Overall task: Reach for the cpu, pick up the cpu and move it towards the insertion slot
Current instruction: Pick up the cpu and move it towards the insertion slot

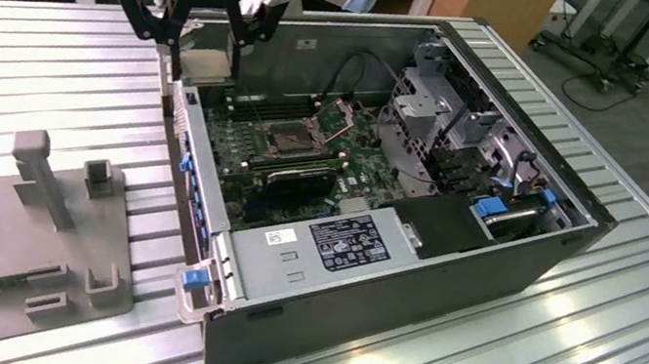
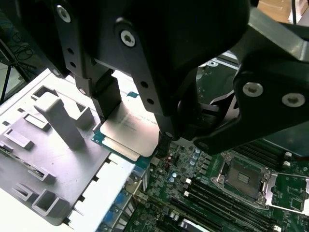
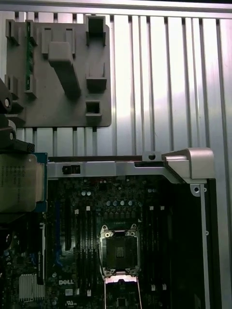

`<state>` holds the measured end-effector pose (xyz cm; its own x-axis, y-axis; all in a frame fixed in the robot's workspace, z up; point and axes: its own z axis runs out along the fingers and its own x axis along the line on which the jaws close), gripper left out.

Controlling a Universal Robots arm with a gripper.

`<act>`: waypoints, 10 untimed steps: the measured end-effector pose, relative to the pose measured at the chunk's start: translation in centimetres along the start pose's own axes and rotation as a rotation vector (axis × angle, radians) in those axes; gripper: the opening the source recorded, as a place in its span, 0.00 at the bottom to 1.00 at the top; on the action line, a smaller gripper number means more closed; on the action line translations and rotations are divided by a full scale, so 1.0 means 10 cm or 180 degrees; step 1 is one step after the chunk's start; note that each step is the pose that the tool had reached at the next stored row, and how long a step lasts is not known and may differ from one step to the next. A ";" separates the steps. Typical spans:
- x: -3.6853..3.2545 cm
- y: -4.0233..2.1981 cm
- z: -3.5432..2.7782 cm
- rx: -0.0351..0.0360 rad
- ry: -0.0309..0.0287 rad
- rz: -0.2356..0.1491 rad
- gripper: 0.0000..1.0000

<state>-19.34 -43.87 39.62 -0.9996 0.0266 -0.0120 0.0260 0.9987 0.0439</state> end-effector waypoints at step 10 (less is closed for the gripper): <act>-0.101 0.006 0.010 0.0000 0.0000 0.0000 0.55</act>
<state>-18.34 -43.83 39.53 -0.9996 0.0266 -0.0119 0.0260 0.9987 0.0439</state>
